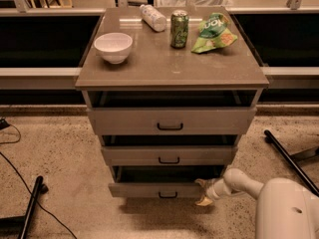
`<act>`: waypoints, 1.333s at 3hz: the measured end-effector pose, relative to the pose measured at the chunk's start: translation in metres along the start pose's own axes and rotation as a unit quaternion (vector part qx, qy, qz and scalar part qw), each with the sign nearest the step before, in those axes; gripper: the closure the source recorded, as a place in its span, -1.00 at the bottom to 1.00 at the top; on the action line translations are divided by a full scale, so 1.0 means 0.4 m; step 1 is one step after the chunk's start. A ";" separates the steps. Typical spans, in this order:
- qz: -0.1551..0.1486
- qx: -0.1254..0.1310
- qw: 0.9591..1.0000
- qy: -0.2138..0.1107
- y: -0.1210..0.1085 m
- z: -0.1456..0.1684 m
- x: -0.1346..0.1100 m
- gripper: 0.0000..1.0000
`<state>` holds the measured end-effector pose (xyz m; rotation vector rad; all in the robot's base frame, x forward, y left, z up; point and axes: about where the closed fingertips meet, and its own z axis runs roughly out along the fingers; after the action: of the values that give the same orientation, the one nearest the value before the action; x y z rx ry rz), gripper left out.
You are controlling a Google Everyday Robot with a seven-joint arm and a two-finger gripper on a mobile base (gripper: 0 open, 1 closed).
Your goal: Open bottom drawer
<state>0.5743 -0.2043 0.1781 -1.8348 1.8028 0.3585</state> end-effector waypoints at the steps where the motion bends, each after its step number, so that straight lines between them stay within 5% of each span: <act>1: -0.011 -0.011 1.000 0.006 0.032 -0.023 -0.017 0.12; 4: -0.004 -0.090 0.995 -0.035 0.239 -0.137 -0.093 0.00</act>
Offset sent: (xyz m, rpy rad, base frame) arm -0.0946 -0.0035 0.0324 0.0146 0.1367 0.1164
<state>0.4679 -0.1992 0.2250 -1.9243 1.7635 0.5929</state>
